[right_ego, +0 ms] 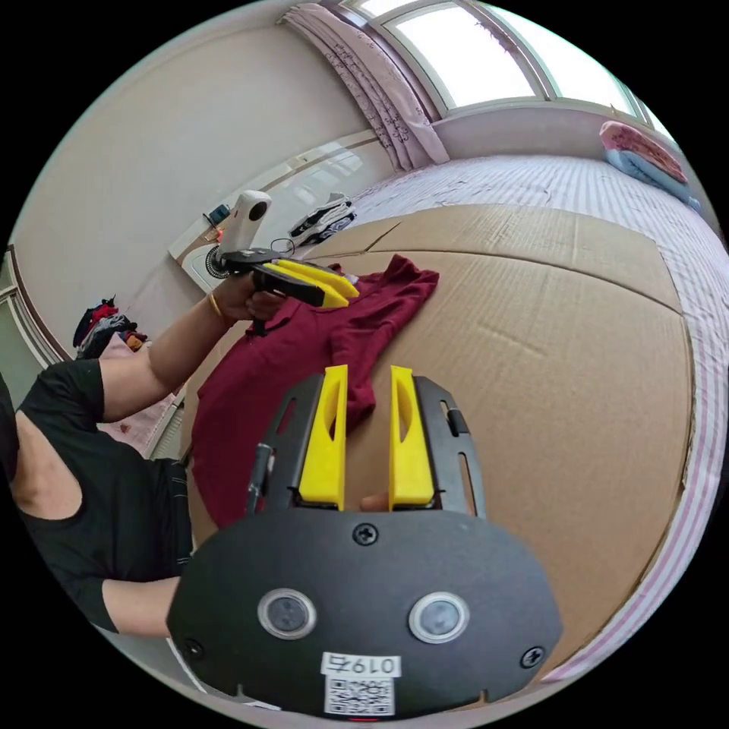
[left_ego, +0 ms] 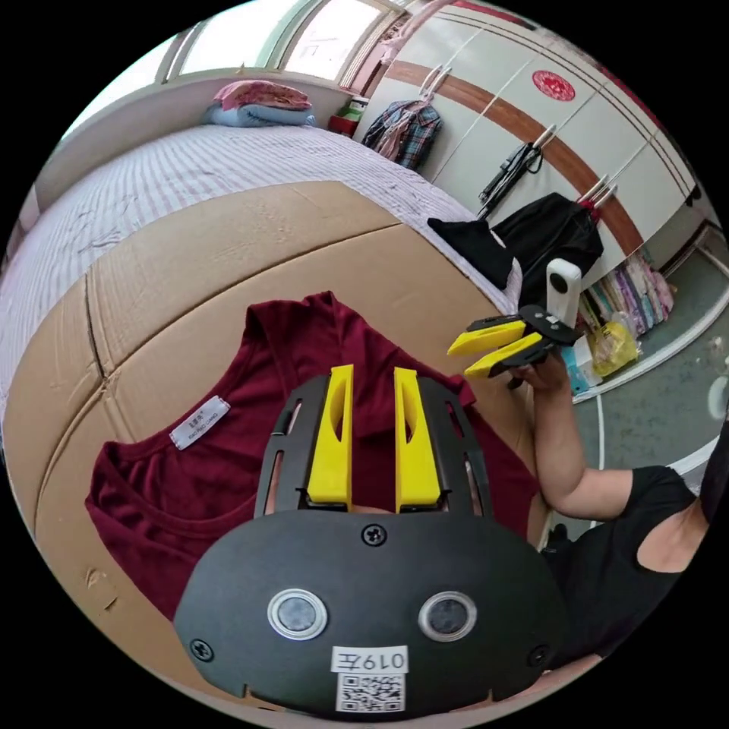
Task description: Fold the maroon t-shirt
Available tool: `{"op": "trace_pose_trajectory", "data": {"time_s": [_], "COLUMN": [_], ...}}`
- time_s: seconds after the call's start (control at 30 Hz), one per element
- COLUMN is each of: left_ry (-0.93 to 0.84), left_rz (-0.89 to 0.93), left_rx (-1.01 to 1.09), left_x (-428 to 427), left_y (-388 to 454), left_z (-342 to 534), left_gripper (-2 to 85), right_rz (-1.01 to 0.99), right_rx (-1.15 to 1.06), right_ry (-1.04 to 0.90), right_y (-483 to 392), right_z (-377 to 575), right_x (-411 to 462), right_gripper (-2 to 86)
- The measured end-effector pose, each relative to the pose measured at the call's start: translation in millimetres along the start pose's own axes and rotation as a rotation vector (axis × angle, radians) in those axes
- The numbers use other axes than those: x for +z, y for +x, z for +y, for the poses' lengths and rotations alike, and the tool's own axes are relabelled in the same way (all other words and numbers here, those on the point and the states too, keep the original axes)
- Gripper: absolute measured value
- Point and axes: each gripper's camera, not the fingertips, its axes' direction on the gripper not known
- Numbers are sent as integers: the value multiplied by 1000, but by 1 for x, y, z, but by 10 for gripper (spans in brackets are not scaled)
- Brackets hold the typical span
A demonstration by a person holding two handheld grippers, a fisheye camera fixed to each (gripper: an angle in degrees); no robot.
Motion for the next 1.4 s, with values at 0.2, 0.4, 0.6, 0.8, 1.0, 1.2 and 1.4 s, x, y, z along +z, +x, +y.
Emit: {"op": "trace_pose_trajectory", "data": {"time_s": [0.2,0.4,0.6,0.8,1.0,1.2,1.4], "left_ry": [-37,-64,225,21,-104,-24,-57], "left_rz": [-29,-66,-130,-165,44,231,237], "left_rx": [-148,-329,-194,-147,-246,-433,-465], "left_x": [-14,-49,-148,-102,-42,-42,-36], "left_y": [8,-5,2,19,12,-25,-24], "left_z": [32,34,58,58,62,69,77], "left_gripper": [66,22,9,12,50,96,84], "right_rz": [102,124,140,127,146,139,150], "right_rx": [-74,-116,-130,-160,-153,-141,-139], "right_ry": [27,4,11,-2,-4,-3,-8], "right_y": [-30,-46,-54,-63,-66,-64,-66], "right_z": [14,29,44,56,73,87,99], "right_x": [12,31,41,55,64,73,86], "right_gripper": [84,82,78,79,85,82,82]}}
